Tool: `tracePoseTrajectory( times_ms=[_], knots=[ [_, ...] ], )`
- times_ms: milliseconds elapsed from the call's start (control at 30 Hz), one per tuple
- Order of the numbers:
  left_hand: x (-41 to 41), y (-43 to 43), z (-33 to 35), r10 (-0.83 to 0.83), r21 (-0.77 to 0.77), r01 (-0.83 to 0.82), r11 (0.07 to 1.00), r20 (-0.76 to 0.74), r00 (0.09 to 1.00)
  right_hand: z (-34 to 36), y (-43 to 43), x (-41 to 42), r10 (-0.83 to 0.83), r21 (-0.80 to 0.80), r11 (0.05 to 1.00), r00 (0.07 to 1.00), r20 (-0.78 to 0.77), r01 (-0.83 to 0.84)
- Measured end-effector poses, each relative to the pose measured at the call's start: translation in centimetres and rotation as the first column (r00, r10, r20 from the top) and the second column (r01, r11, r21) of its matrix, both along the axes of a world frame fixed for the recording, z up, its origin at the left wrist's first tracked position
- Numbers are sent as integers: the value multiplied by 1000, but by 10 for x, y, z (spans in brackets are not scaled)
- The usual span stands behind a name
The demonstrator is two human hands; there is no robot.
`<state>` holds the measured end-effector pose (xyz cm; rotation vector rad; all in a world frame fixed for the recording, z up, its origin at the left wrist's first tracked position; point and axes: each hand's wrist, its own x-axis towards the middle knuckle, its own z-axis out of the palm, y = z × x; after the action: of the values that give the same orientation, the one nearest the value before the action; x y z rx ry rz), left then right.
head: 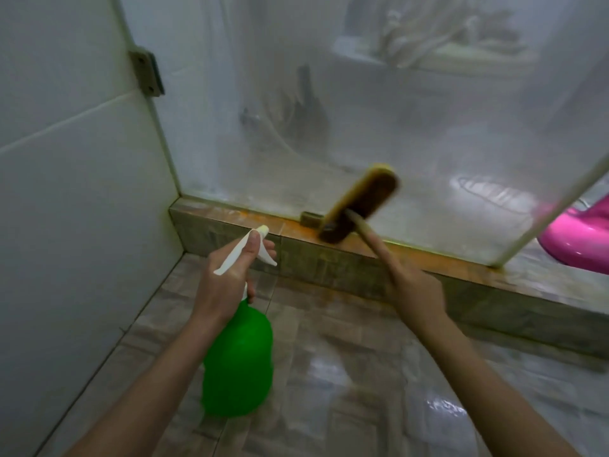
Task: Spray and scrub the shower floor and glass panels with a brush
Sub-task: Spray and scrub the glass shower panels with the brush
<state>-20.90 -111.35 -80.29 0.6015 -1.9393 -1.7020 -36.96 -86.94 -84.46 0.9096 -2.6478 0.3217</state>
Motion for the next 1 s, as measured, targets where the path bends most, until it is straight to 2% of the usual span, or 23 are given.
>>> tracePoseTrajectory(
  times_ms=[67, 100, 167, 267, 367, 433, 533, 567, 633, 667, 733, 800, 900, 1000],
  knots=[
    [-5, 6, -2, -19, -6, 19, 1000, 3, 1000, 2, -19, -6, 36, 53, 998, 996, -78, -32],
    [-7, 9, -2, -24, -2, 24, 1000, 2, 1000, -3, -10, -7, 13, 24, 1000, 998, -66, -11],
    [-13, 15, 0, -32, -7, 32, 999, 6, 999, -20, 37, -7, -72, -108, 992, 997, -14, 70],
    [-20, 26, 6, -65, -51, 66, 997, 18, 998, -40, 117, -4, -198, -313, 931, 980, 2, 189],
    [-26, 38, 14, -89, -60, 90, 994, 4, 996, -42, 133, 0, -228, -397, 891, 973, 29, 220],
    [-32, 43, 18, -97, -61, 96, 994, -10, 995, -35, 103, -4, -139, -387, 913, 990, 9, 132],
    [-40, 53, 26, -88, -20, 88, 996, -27, 996, -21, 42, -18, -24, -229, 973, 999, -48, 13],
    [-41, 56, 29, -80, -13, 80, 997, -28, 996, -22, 35, -20, -9, -182, 983, 998, -63, -3],
    [-42, 60, 34, -69, 10, 70, 997, -44, 997, -38, 47, -16, -29, -207, 978, 999, -18, 24],
    [-42, 61, 36, -77, 15, 78, 997, -49, 996, -49, 63, -10, -72, -281, 956, 997, 42, 80],
    [-40, 61, 39, -108, 4, 108, 994, -49, 993, -63, 94, 6, -193, -459, 847, 960, 201, 266],
    [-37, 60, 42, -123, -2, 123, 992, -57, 991, -63, 106, 20, -237, -570, 746, 938, 254, 343],
    [-34, 61, 45, -135, 10, 137, 991, -99, 986, -19, 73, 13, -151, -742, 627, 972, 182, 237],
    [-36, 61, 43, -130, 25, 132, 991, -84, 988, 44, 27, -17, -124, -823, 558, 991, 43, 105]
  ],
)
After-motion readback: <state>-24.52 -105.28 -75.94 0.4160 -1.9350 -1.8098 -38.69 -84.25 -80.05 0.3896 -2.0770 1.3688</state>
